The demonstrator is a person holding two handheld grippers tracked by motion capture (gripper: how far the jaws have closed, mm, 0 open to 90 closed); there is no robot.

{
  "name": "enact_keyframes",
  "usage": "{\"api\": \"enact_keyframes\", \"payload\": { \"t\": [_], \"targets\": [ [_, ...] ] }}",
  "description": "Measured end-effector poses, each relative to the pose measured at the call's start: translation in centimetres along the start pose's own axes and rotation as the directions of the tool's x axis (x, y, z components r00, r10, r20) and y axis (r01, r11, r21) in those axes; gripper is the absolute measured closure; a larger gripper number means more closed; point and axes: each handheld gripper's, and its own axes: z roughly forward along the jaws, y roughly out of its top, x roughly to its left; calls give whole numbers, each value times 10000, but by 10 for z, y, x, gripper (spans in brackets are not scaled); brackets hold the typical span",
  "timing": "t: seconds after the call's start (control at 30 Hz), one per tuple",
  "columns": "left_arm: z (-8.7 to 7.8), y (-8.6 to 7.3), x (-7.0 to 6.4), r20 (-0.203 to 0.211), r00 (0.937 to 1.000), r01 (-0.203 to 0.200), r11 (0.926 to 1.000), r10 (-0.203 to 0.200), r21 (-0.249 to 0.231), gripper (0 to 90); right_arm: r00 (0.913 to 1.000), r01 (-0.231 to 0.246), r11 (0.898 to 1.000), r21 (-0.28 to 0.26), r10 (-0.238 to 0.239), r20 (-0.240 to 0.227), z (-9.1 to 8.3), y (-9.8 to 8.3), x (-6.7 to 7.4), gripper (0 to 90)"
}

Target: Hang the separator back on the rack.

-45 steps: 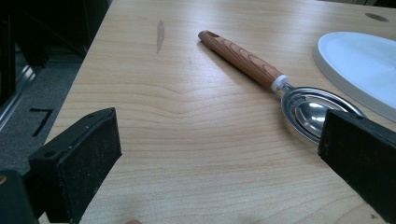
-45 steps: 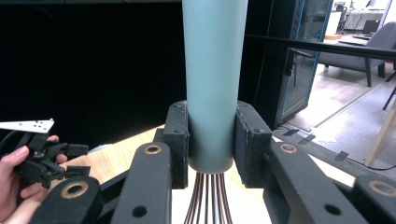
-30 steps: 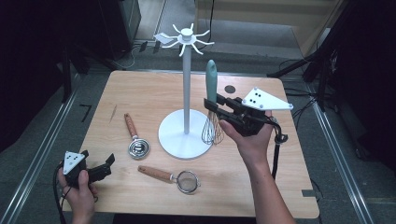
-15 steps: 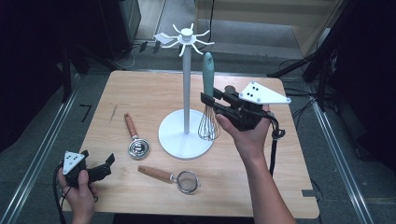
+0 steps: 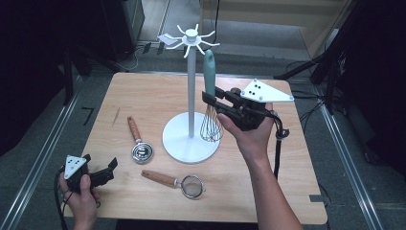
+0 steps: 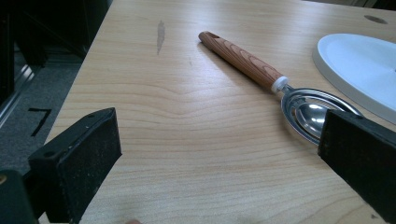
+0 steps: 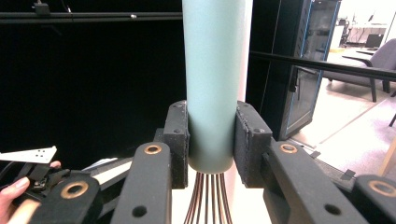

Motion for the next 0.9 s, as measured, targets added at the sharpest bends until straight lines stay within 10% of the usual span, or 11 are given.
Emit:
{"api": "enact_keyframes", "payload": {
  "t": [0.9],
  "targets": [
    [0, 0, 1, -2, 10000, 64, 10000, -64, 9, 0, 9997, -101, 9999, 57, 100, 219, 19, -2, -4, 712]
  ]
}}
